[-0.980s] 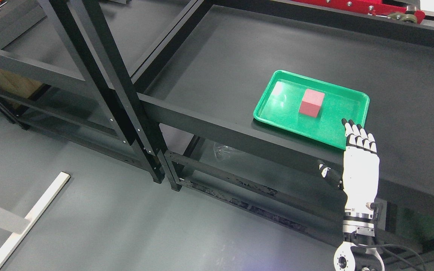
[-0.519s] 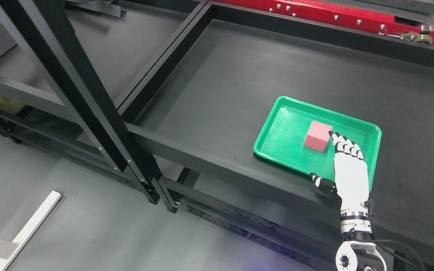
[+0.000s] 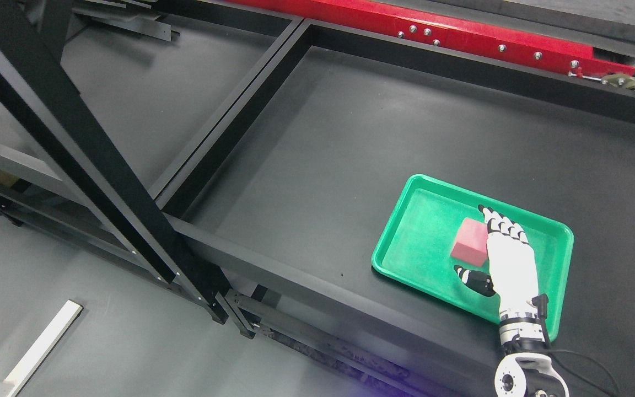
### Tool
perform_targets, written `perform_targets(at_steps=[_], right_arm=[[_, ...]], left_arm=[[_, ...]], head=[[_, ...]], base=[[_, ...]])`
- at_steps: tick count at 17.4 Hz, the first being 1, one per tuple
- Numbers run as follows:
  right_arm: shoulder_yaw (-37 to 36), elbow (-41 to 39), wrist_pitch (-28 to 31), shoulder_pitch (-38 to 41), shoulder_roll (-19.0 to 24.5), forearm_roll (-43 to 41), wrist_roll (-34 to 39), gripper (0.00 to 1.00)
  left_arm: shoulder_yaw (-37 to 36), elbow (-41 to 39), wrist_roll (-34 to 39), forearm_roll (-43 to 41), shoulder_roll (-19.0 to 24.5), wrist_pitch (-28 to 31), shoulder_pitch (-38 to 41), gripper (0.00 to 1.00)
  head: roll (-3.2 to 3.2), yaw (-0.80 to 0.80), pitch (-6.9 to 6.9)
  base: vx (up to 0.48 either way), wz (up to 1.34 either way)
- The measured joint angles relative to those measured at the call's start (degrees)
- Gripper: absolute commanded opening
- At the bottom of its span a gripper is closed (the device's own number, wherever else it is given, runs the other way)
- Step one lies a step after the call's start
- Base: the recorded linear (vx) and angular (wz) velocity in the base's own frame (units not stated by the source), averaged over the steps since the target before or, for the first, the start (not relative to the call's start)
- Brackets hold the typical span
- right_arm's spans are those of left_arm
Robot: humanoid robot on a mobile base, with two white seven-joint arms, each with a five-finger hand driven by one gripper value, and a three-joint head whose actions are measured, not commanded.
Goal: Pick pink block from left shelf to tray
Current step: 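Reach the right hand down to the pink block in the green tray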
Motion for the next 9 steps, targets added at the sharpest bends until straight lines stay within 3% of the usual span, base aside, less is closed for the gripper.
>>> perform_targets(at_steps=[9], right_arm=[[-0.43,2.22,0.12,-0.03,0.0,0.0,5.86,0.95]], left_arm=[[0.0,0.0,0.0,0.0,0.0,0.0,0.0,1.0]], head=[[0.0,0.0,0.0]], base=[[0.117,0.0]])
